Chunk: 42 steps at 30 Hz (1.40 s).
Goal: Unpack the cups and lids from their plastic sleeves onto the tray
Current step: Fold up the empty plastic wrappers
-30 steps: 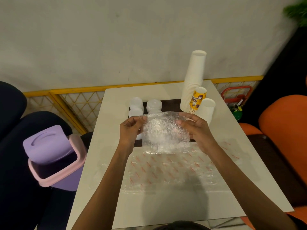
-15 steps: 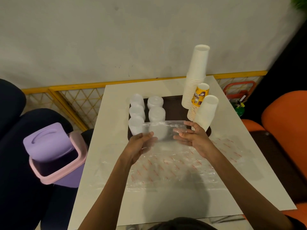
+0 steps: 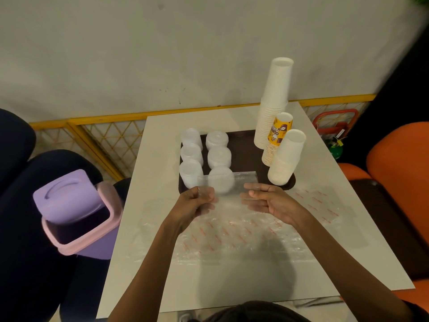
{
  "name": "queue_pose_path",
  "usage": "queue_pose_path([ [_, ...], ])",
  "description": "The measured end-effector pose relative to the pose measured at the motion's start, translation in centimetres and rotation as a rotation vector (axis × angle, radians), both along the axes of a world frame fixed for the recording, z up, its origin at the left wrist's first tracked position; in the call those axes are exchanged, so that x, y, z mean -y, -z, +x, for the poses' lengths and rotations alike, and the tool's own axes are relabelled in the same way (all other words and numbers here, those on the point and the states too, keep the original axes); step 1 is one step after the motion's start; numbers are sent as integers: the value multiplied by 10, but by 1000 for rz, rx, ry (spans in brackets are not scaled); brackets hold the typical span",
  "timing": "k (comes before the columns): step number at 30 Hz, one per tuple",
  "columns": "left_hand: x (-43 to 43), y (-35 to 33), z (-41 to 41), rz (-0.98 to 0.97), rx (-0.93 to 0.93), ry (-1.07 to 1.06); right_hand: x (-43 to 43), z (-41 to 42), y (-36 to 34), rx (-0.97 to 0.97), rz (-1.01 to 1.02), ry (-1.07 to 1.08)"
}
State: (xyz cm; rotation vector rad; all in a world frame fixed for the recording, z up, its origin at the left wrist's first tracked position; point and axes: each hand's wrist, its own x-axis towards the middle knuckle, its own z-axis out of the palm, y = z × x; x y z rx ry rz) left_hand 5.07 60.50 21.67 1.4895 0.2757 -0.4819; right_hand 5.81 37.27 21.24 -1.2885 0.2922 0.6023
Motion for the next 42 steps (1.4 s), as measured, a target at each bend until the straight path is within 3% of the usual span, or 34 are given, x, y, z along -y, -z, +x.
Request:
queue_pose_path([
  [9, -10, 3, -4, -107, 63, -42, 5, 1, -7, 23, -33, -84],
  [14, -15, 9, -6, -67, 47, -50, 7, -3, -13, 42, 11, -83],
  [18, -19, 15, -11, -58, 51, -77, 1, -2, -9, -152, 165, -11],
  [20, -21, 16, -14, -60, 62, -76, -5, -3, -5, -249, 168, -83],
  [28, -55, 27, -28, -129, -6, -92, -45, 7, -1, -88, -193, -215],
  [34, -91, 21, -38, -399, -125, -133, -81, 23, -6, 99, -312, -349],
  [36, -108, 23, -40, -276, -131, -96, -106, 30, -8, 153, -333, -410],
  [40, -136, 29, -43, 225, -35, 104, -156, 41, -10, 257, -350, -459],
  [42, -151, 36, -43, 336, 20, 35, -181, 46, -9, 314, -367, -486],
])
